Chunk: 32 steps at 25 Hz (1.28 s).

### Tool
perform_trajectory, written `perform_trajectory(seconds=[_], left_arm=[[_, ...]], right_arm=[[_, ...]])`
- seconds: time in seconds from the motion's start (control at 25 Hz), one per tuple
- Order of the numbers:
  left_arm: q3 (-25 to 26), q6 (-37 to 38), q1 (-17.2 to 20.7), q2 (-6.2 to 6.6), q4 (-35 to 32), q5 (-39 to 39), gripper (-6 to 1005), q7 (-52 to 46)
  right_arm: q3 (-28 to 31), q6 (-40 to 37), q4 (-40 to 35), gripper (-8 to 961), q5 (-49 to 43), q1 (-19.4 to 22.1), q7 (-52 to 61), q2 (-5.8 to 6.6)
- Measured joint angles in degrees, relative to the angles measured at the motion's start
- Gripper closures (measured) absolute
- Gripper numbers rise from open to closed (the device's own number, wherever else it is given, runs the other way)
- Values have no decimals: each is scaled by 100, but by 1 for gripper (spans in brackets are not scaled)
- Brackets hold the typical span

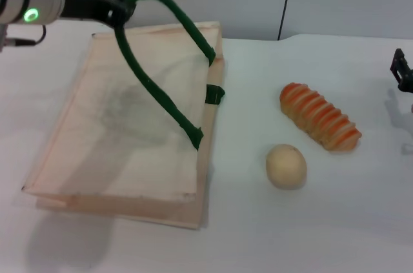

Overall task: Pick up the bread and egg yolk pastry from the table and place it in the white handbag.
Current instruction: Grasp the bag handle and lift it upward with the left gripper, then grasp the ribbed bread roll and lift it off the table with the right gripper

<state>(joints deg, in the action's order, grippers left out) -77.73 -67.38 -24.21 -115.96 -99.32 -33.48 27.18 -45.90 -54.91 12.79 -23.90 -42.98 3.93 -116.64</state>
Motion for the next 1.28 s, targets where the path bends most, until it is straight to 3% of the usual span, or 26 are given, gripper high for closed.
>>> perform_trajectory(seconds=[0.44, 0.84, 1.28], left_arm=[[858, -919, 44, -14, -1043, -857, 879, 512], [1171, -1319, 66, -23, -1658, -1118, 879, 624], [1665, -1595, -62, -23, -1705, -1595, 880, 764]], right_arm=[[-1, 147, -27, 311, -1, 16, 3, 12], [-2, 162, -32, 311, -1, 36, 4, 18], [-38, 194, -31, 311, -76, 75, 11, 25]])
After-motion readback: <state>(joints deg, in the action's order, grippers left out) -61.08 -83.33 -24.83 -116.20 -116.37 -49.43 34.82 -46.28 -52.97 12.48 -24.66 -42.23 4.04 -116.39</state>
